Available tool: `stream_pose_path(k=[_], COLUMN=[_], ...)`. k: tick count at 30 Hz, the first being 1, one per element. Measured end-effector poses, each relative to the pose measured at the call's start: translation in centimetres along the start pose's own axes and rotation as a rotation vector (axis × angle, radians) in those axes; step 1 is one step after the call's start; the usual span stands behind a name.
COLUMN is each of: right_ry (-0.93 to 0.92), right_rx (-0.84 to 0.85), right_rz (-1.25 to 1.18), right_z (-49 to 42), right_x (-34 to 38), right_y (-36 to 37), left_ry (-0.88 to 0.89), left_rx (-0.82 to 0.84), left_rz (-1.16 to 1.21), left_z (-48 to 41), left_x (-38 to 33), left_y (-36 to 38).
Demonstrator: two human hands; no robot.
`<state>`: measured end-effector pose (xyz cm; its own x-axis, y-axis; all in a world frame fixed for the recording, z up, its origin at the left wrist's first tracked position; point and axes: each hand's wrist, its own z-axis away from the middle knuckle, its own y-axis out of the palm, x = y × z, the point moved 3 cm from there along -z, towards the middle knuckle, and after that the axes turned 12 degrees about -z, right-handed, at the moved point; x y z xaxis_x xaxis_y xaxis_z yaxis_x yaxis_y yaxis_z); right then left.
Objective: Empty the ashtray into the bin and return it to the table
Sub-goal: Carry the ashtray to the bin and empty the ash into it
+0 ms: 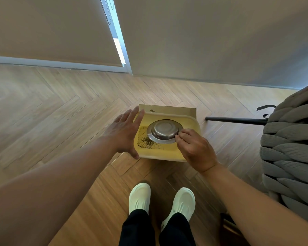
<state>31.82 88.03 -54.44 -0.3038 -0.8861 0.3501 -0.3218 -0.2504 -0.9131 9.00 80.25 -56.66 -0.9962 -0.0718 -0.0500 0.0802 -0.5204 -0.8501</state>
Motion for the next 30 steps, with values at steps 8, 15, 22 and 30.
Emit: stream_pose_path(k=[8,15,22,30], right_ry=[0.078,0.129,0.240,0.580], right_rx=[-0.031,0.012,0.009,-0.026], right_rz=[-0.054,-0.137,-0.296,-0.553], right_z=[0.4,0.9,1.6,1.8], right_x=[-0.1,-0.4,-0.8,-1.7], right_y=[-0.3,-0.6,-0.6,-0.6], left_ry=[-0.006,-0.018,0.007,0.048], left_rx=[0.000,-0.015,-0.064,-0.053], left_rz=[0.001,-0.005,0.014,0.032], left_z=[0.1,-0.1,0.1,1.1], left_x=[-0.1,-0.3,-1.0,-2.0], left_y=[0.1,-0.1,-0.6,-1.0])
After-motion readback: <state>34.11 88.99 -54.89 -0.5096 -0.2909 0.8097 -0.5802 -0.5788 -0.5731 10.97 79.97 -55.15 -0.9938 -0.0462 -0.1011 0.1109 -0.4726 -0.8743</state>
